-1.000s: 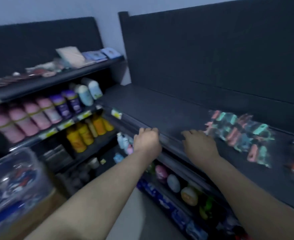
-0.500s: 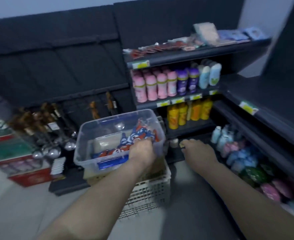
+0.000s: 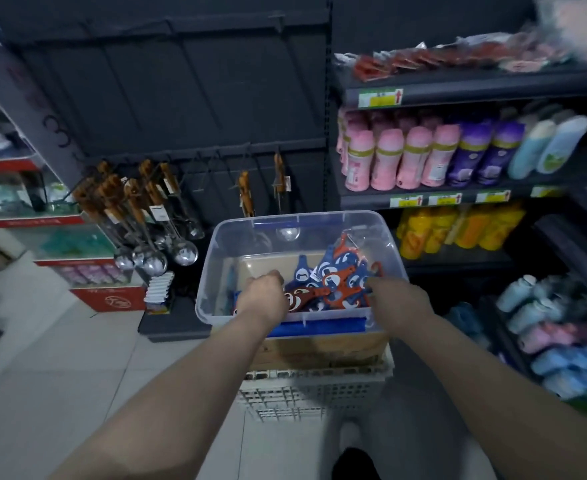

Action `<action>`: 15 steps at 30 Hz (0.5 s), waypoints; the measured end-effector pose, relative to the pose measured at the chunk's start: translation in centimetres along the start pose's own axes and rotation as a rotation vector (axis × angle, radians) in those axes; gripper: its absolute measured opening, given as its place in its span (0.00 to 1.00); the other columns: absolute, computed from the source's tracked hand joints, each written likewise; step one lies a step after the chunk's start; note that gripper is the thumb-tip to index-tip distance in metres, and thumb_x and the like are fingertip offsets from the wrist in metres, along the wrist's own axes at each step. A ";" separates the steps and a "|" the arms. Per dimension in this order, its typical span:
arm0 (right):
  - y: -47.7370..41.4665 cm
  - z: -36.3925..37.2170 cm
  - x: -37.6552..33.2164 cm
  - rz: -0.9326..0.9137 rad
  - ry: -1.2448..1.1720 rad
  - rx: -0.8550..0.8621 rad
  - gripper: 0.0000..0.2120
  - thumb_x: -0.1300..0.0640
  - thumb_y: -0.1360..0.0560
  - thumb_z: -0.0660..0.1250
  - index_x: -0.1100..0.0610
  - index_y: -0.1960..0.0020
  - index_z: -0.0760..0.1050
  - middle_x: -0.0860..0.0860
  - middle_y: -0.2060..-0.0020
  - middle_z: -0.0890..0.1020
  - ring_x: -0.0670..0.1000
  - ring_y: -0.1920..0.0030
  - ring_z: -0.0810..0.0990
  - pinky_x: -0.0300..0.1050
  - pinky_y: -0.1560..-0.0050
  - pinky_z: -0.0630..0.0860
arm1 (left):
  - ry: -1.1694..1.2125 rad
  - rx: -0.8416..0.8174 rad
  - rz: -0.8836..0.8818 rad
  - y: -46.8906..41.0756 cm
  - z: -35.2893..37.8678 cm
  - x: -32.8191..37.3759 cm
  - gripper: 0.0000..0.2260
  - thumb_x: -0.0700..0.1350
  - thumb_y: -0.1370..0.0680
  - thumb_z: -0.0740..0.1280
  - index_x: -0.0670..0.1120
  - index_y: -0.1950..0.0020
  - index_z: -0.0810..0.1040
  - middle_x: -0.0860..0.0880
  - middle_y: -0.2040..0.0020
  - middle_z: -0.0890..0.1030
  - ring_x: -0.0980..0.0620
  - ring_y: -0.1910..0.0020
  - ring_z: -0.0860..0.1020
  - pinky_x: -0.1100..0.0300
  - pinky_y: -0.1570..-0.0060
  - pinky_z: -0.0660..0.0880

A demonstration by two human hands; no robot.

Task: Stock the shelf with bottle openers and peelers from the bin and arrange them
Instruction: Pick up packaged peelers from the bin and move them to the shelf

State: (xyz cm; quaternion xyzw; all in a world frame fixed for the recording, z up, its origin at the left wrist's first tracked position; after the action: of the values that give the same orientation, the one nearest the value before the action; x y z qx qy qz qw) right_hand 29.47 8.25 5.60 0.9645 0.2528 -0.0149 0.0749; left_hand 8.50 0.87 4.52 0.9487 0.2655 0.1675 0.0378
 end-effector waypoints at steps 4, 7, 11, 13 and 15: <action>-5.9 1.4 0.4 -0.037 -0.059 -0.045 0.13 0.55 0.22 0.61 0.52 0.38 0.72 0.51 0.43 0.79 0.53 0.43 0.77 0.48 0.47 0.77 | 0.014 -0.031 -0.062 -3.9 1.1 -0.6 0.15 0.40 0.23 0.62 0.47 0.37 0.73 0.43 0.47 0.82 0.43 0.45 0.77 0.49 0.49 0.79; -10.8 2.4 0.7 -0.069 -0.067 -0.100 0.14 0.59 0.23 0.61 0.56 0.37 0.72 0.54 0.45 0.78 0.54 0.47 0.78 0.44 0.52 0.75 | 0.014 -0.096 -0.114 -6.7 2.1 -1.1 0.15 0.40 0.23 0.61 0.46 0.36 0.72 0.42 0.44 0.81 0.42 0.43 0.77 0.50 0.46 0.78; -16.9 3.7 0.4 -0.146 -0.022 -0.147 0.25 0.67 0.27 0.63 0.57 0.30 0.67 0.56 0.33 0.70 0.57 0.38 0.74 0.49 0.42 0.75 | 0.023 -0.179 -0.200 -9.5 3.6 -2.1 0.16 0.40 0.23 0.60 0.45 0.35 0.73 0.42 0.41 0.79 0.43 0.41 0.77 0.51 0.42 0.75; -19.2 4.3 -0.2 -0.189 -0.002 -0.180 0.24 0.67 0.25 0.58 0.57 0.29 0.65 0.54 0.29 0.65 0.57 0.30 0.67 0.52 0.35 0.71 | 0.015 -0.209 -0.235 -10.0 4.2 -2.6 0.15 0.41 0.22 0.61 0.45 0.35 0.73 0.42 0.41 0.79 0.43 0.41 0.77 0.54 0.43 0.75; -21.0 5.2 -0.9 -0.232 0.047 -0.223 0.22 0.66 0.22 0.54 0.56 0.29 0.64 0.53 0.29 0.65 0.55 0.28 0.61 0.52 0.32 0.68 | 0.003 -0.247 -0.264 -10.3 4.9 -3.3 0.14 0.42 0.21 0.61 0.44 0.36 0.74 0.43 0.41 0.80 0.43 0.42 0.78 0.55 0.44 0.75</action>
State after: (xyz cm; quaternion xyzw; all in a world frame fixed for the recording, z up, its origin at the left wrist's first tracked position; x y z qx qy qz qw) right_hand 18.39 25.12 -2.31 0.9147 0.3640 0.0273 0.1733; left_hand 2.47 8.09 -2.67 0.8934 0.3651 0.1942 0.1755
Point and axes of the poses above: each hand's wrist, its own y-axis away from the middle knuckle, its own z-axis out of the palm, x = y × z, the point moved 5 cm from there along -y, towards the middle knuckle
